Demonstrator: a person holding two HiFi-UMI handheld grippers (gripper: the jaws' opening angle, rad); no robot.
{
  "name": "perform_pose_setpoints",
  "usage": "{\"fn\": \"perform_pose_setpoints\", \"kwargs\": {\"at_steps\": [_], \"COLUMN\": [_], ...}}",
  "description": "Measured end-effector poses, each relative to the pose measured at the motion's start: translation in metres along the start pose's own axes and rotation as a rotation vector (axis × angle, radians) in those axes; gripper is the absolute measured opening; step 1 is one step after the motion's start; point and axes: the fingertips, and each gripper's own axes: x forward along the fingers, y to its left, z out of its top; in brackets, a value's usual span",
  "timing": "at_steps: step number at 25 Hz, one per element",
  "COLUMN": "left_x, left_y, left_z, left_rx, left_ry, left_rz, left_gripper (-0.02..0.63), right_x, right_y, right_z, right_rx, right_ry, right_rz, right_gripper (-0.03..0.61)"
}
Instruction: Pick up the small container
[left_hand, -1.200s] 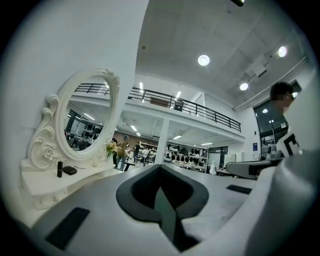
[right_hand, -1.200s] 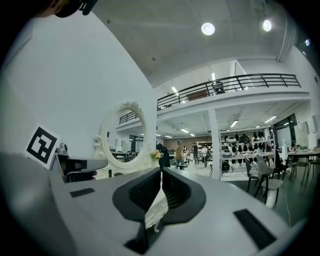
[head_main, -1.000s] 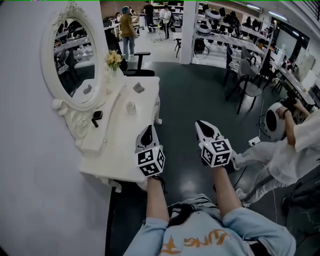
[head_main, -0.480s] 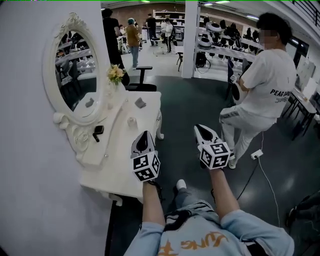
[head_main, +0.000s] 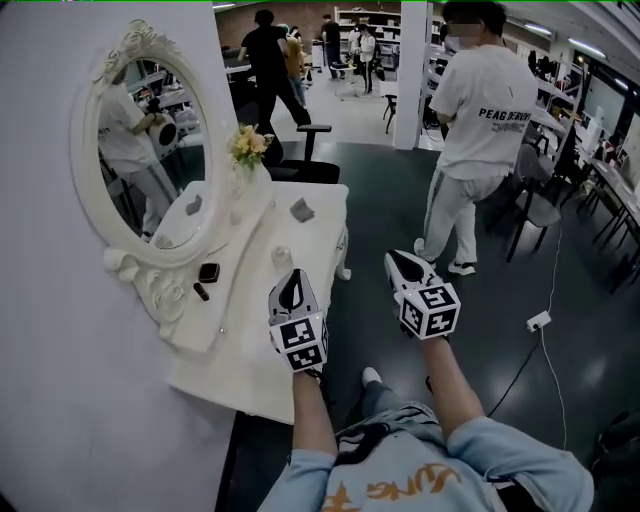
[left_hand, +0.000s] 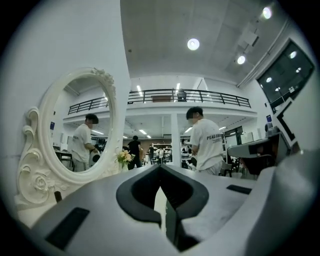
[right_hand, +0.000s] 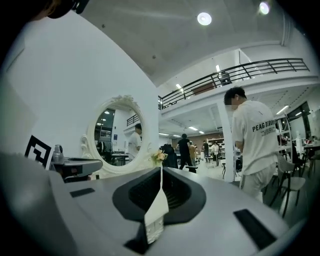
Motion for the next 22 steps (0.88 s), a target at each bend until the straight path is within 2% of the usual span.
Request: {"fn": "perform_pose_setpoints", "kwargs": {"at_steps": [3,7,11,16,22], "left_x": [0.022,0.052,0.086,0.141,0.213], "left_y": [-0.010,-0.015,-0.002,-0.005,-0.018], "left_z": [-0.030,-0.086,-0.126,-0.136,-0.120], "left_rx": [-0.032,-0.103,-0.176,-0.210,-0.193], "left_ry": [0.045,0.142,0.219,0.247,0.232], "left_rz": [-0.008,-0.005,0.046,0.076,0.082], "left_gripper": [0.021,0.021,0.021,0.021,0.021], "right_x": [0.021,0.050,0.084,0.136,0.198], "right_y": [-0.015,-0.032,-0.057,-0.097,-0.140], "right_z": [-0.021,-0.074,-0.117,-0.122,-0.109], "right_rx": [0.024,0.058,0.085,0.102,0.104], "right_ry": [0.052,0.162,0.261,0.285,0.266], "right_rz": [0.009,0.022,0.029,0.052,0.098], "right_gripper": [0.029,0.029,0.029,0.029,0.029]}}
